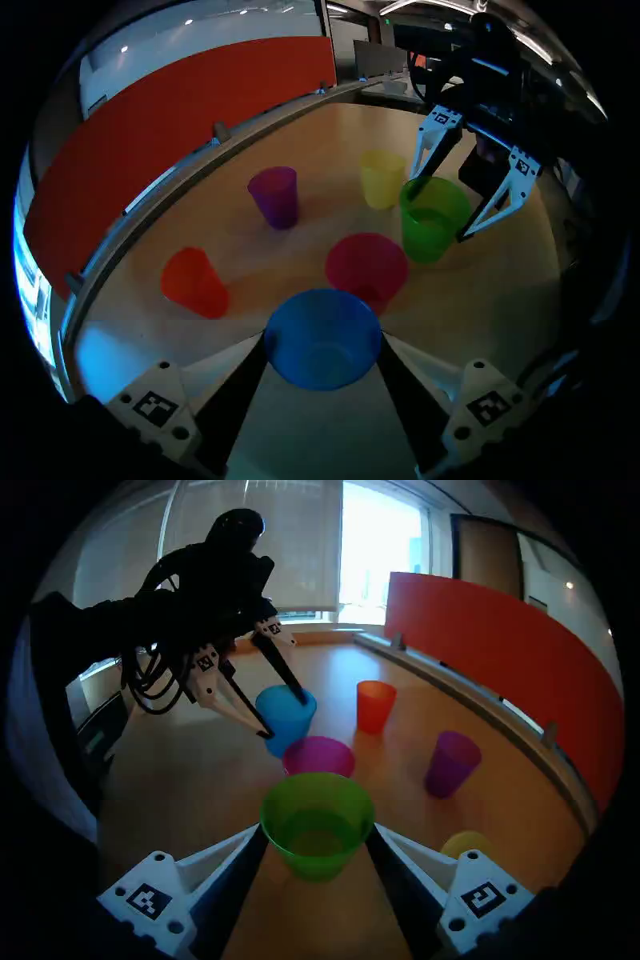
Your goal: Pour water
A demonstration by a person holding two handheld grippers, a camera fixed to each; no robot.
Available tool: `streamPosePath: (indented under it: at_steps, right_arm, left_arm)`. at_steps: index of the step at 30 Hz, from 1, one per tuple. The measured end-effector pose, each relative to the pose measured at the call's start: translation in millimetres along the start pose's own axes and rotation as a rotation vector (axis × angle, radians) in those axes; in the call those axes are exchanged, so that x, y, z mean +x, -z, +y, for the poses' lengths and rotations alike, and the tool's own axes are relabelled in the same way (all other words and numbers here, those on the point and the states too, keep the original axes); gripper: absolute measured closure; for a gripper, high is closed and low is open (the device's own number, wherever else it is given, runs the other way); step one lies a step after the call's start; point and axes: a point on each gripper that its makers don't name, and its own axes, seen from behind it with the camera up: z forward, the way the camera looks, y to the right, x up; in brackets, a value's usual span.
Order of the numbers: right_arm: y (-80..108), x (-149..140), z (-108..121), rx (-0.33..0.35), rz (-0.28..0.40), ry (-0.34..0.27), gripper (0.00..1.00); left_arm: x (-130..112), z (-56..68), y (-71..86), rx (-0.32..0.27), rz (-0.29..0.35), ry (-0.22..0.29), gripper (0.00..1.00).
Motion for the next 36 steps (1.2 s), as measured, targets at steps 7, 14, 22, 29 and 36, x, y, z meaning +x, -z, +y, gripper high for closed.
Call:
streamPosePath:
  at_steps: [7,14,22,29,36]
  right_arm:
    - [-8.3,-11.8,0.6,0.003,-0.014,-0.01,0.1]
    - [-12.7,-19.3,2.0,0.004,-0.022,-0.025,0.1]
    - [-15.2,-24.9,0.9,0.002,-0.03,-0.026,0.1]
    - [-17.3,-30.1,0.2,-0.003,-0.035,-0.029,0.1]
    - [-18.3,-31.2,-0.4,-0.004,-0.037,-0.043,0.09]
  left_arm:
    - [-9.9,3.0,-7.6,-0.017,-0.013,0.02,0.1]
    - [-17.9,3.6,-12.2,-0.021,-0.024,0.021,0.1]
    - [-20.9,5.6,-15.9,-0.028,-0.02,0.026,0.1]
    - [-28.3,5.4,-16.6,-0.031,-0.022,0.048,0.1]
    - [-35.4,5.7,-16.2,-0.023,-0.036,0.047,0.1]
